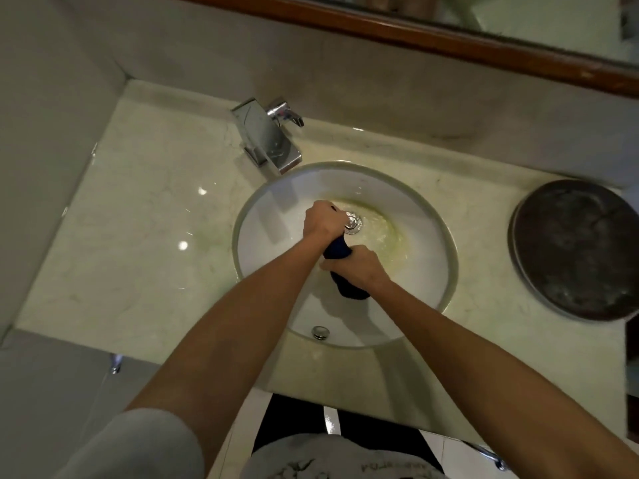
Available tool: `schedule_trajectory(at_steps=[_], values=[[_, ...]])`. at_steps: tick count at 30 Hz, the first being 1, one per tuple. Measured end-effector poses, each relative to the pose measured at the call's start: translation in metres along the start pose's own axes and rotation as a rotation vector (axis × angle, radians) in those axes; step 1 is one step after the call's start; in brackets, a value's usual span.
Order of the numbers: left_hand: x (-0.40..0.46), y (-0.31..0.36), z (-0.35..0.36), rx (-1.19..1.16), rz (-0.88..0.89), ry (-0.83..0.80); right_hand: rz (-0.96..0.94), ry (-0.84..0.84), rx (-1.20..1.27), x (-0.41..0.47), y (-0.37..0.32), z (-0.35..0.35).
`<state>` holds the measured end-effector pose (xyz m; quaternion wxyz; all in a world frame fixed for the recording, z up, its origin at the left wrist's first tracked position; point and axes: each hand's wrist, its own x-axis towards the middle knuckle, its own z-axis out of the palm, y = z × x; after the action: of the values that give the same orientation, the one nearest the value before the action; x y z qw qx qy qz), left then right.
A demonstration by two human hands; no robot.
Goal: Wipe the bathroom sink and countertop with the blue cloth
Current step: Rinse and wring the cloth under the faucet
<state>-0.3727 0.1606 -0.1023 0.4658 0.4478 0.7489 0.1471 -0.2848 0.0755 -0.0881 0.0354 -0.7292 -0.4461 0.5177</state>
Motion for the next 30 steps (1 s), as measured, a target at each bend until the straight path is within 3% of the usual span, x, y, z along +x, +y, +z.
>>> schedule_trajectory(at_steps=[3,6,13,18,20,23,25,30], values=[[0.005,-0.006,-0.006,-0.139,-0.065,0.007,0.046,-0.194,0.080,-0.011,-0.006,-0.009],[0.004,-0.016,-0.003,-0.164,-0.135,0.000,0.127,-0.238,0.130,-0.020,-0.006,-0.007],[0.003,-0.034,0.007,-0.126,-0.235,-0.052,0.102,-0.023,-0.083,-0.036,-0.008,0.015],[0.016,-0.043,0.000,-0.333,-0.350,-0.161,0.063,0.000,-0.052,-0.029,-0.010,0.013],[0.012,-0.035,-0.017,-0.474,-0.400,-0.298,0.136,-0.107,0.156,-0.030,-0.012,0.005],[0.000,-0.025,-0.059,-0.779,-0.379,-0.706,0.265,-0.445,0.619,-0.033,-0.005,-0.016],[-0.006,-0.029,-0.078,-0.947,-0.290,-0.872,0.294,-0.671,0.948,-0.035,0.003,-0.031],[-0.026,-0.039,-0.079,-0.976,-0.149,-0.837,0.203,-1.096,1.295,-0.039,0.010,-0.037]])
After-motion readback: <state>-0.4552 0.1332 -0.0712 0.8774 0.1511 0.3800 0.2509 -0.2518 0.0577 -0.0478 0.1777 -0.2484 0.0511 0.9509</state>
